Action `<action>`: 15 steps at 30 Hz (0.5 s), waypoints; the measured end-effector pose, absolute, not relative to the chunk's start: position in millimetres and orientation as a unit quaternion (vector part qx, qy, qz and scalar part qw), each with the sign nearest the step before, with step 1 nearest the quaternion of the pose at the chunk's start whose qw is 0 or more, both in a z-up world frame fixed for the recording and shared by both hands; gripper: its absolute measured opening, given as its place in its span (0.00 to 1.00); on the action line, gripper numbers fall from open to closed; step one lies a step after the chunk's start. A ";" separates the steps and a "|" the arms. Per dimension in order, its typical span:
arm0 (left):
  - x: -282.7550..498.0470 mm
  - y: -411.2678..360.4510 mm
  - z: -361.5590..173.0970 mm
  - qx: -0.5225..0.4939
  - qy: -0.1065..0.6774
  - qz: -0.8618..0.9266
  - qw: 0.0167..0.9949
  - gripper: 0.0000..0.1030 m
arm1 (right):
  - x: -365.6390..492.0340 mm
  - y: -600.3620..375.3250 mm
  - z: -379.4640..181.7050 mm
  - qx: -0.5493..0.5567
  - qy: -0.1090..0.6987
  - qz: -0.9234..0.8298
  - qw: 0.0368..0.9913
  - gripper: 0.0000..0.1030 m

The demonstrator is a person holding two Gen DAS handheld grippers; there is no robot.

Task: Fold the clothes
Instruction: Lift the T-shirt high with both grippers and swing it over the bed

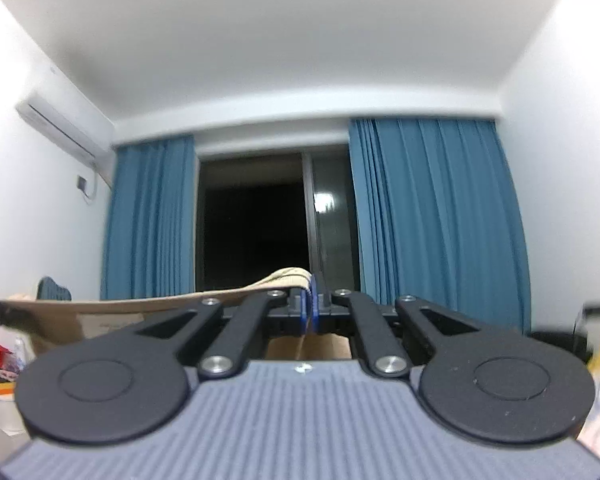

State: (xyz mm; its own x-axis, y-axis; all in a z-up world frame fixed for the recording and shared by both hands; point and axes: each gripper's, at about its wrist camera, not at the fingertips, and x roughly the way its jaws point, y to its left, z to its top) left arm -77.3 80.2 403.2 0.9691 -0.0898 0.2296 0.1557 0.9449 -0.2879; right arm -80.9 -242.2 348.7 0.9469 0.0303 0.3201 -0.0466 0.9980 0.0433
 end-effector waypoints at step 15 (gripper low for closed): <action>-103.6 71.3 431.6 -0.107 -0.082 -0.091 0.987 0.05 | -125.9 -244.2 381.6 0.028 -0.147 0.021 0.989 0.05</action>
State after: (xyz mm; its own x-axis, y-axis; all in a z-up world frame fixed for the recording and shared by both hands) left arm -103.6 71.3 431.6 0.9699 -0.1616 0.1822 0.1970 0.9604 -0.1970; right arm -125.9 -244.2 381.6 0.9561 0.0339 0.2910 -0.0502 0.9976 0.0487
